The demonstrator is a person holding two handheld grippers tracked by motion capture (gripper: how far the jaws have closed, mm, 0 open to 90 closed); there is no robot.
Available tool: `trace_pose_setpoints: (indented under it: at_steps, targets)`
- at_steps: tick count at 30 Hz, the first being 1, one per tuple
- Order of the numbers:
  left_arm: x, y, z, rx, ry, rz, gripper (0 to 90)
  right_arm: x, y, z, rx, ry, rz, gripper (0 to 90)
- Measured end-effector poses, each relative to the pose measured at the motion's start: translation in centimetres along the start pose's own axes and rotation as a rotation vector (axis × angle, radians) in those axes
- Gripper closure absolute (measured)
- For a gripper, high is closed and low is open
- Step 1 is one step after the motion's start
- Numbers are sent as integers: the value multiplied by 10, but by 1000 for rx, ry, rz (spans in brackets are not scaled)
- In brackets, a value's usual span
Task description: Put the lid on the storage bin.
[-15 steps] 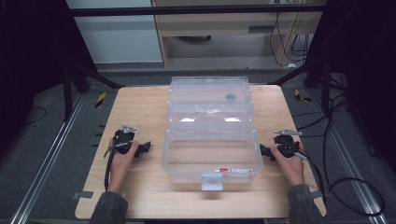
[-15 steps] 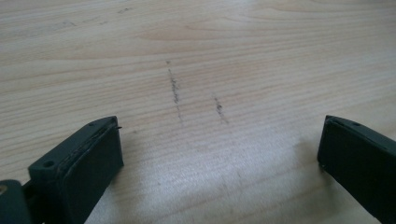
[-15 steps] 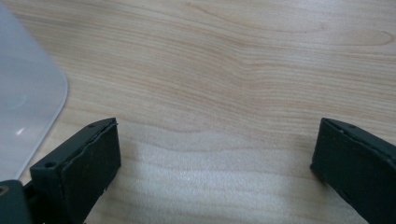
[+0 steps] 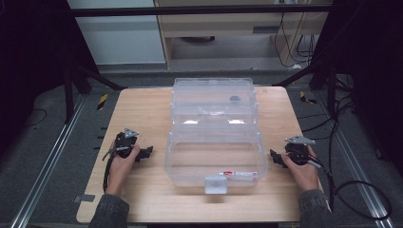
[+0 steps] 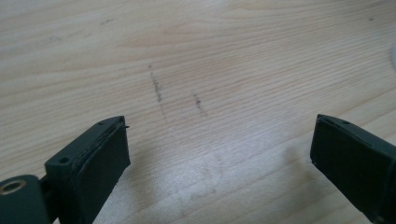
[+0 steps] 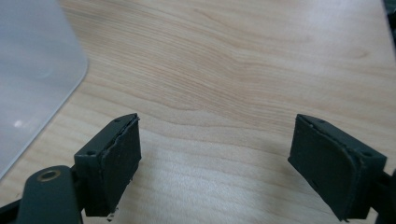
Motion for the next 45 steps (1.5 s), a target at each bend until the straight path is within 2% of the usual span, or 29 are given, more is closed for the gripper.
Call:
trace_pose_setpoints:
  at_steps: [5,6,7,8,10,14,19,20,21,22,25,29,32,35,40,45]
  targets:
    - [-12,-21,-9,-26,54,15,42,5,-26,-13,-33,-80,22,175]
    - [-16,-29,-12,-30,84,27,42,7,-32,-16,-33,-101,27,175]
    - [-16,-29,-12,-30,84,27,42,12,-42,-21,-36,-140,31,171]
    - [-22,-39,-17,-35,131,43,41,14,-50,-23,-41,-171,38,166]
    - [-28,-49,-20,-46,181,52,39,18,-61,-25,-44,-206,37,161]
    - [-45,-77,-27,-49,257,102,38,21,-91,-33,4,-319,54,148]
    - [-63,-103,-37,-47,363,151,35,28,-121,-68,50,-458,67,150]
    - [-63,-103,-37,-47,363,151,36,28,-121,-68,50,-458,67,150]
    - [-70,-110,-40,-47,381,180,36,30,-125,-77,52,-491,71,150]
    - [-75,-113,-42,-55,379,206,36,34,-130,-93,58,-537,66,153]
    - [-90,-118,-49,-58,407,255,35,45,-133,-120,74,-599,33,174]
    - [-109,-121,-58,-39,487,291,36,55,-129,-154,90,-665,-17,247]
    - [-118,-120,-63,-26,516,309,39,59,-120,-176,112,-725,-45,300]
    - [-128,-121,-67,-16,537,328,44,63,-111,-189,139,-760,-86,353]
    - [-146,-122,-69,-1,579,383,60,73,-97,-211,174,-848,-139,462]
    - [-157,-119,-72,20,607,411,66,90,-82,-225,202,-903,-207,516]
Point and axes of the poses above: each handheld gripper's, and its own axes: y roughly forward along the jaws, z roughly out of its underside, x roughly to its left, the point moved 9 cm from there along y, roughly forward along the jaws, and after that the axes turned 3 degrees about -x, right-handed, at the moved point
